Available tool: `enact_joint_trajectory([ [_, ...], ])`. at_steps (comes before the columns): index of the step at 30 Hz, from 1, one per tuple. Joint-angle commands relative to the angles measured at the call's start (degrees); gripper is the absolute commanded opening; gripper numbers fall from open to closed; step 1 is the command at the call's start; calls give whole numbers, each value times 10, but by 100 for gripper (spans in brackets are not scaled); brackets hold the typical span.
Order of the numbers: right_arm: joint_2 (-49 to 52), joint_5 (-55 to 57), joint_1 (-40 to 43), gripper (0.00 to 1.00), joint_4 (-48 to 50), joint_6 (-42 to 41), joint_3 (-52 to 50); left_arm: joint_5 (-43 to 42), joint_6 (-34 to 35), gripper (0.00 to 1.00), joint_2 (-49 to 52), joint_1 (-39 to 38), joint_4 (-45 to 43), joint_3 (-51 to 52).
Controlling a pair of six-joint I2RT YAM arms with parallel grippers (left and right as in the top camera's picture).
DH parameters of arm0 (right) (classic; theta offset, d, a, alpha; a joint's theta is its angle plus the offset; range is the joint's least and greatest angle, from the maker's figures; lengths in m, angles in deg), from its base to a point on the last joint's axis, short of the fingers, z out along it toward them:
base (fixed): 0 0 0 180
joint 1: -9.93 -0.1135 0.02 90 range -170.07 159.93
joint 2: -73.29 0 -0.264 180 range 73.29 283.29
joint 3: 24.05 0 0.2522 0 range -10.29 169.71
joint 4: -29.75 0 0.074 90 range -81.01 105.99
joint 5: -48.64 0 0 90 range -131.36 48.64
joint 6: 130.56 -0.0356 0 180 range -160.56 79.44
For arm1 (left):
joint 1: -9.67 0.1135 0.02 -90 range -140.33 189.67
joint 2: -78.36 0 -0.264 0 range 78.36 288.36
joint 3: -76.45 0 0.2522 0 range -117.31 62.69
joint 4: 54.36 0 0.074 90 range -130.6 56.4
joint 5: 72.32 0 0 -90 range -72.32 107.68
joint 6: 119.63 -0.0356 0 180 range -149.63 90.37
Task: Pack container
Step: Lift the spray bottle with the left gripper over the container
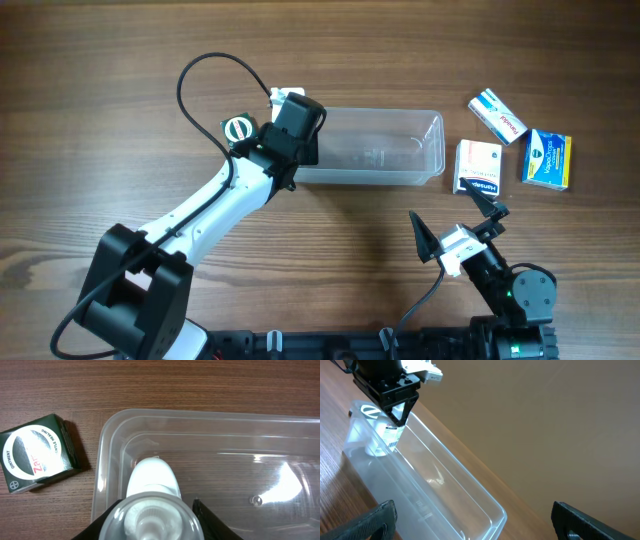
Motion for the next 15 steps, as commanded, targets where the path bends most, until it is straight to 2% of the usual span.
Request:
enact_joint_trajectory([
  [1, -2, 0, -2, 100, 2, 3, -1, 12, -1, 43, -12, -3, -2, -14],
  [15, -2, 0, -2, 100, 2, 3, -1, 53, -31, 43, -74, -3, 1, -15],
])
